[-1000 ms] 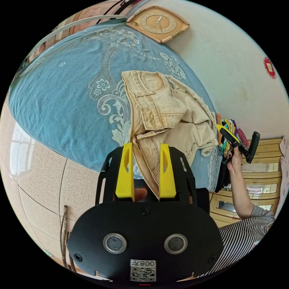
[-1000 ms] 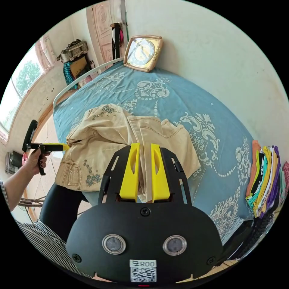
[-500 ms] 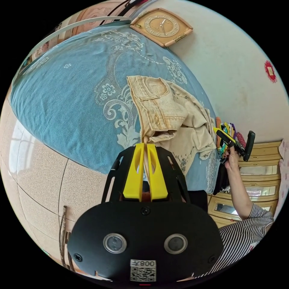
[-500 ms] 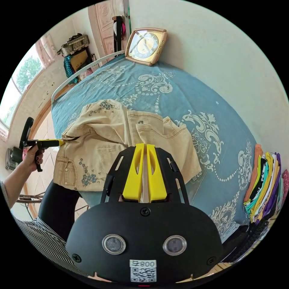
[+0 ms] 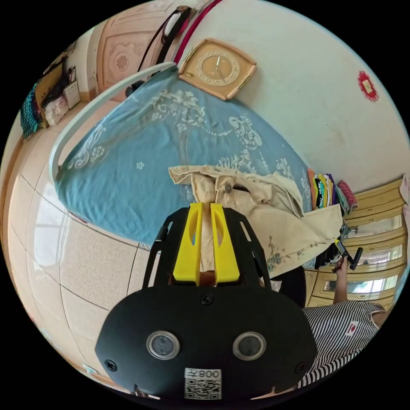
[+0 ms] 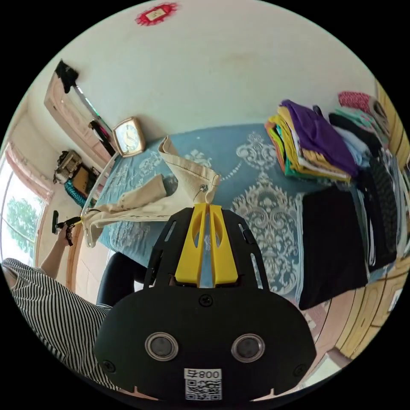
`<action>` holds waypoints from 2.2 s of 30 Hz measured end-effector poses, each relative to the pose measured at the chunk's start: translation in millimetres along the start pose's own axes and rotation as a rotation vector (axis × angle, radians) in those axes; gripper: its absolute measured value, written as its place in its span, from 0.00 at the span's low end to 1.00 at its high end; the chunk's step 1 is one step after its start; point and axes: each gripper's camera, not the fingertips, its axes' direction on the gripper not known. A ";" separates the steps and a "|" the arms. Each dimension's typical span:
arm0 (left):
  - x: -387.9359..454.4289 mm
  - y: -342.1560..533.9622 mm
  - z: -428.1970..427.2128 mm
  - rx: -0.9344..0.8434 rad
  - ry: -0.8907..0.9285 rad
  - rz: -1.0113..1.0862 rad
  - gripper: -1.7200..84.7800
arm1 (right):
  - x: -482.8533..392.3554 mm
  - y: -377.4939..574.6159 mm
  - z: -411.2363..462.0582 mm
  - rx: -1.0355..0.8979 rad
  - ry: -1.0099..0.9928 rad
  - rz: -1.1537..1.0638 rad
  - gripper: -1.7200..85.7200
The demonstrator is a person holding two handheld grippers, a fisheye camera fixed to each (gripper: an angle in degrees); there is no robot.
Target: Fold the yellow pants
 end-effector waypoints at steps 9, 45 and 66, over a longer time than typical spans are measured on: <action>-14.7 42.2 -11.8 0.179 -0.013 -0.140 0.12 | 26.5 3.5 13.1 0.013 -0.147 0.218 0.11; 58.5 -117.8 46.1 0.298 -0.109 0.101 0.05 | -180.6 -229.6 9.6 0.044 -0.019 -0.432 0.03; 106.4 -201.1 228.6 0.073 0.037 0.138 0.13 | 130.8 -187.9 -41.2 0.035 -0.176 0.359 0.09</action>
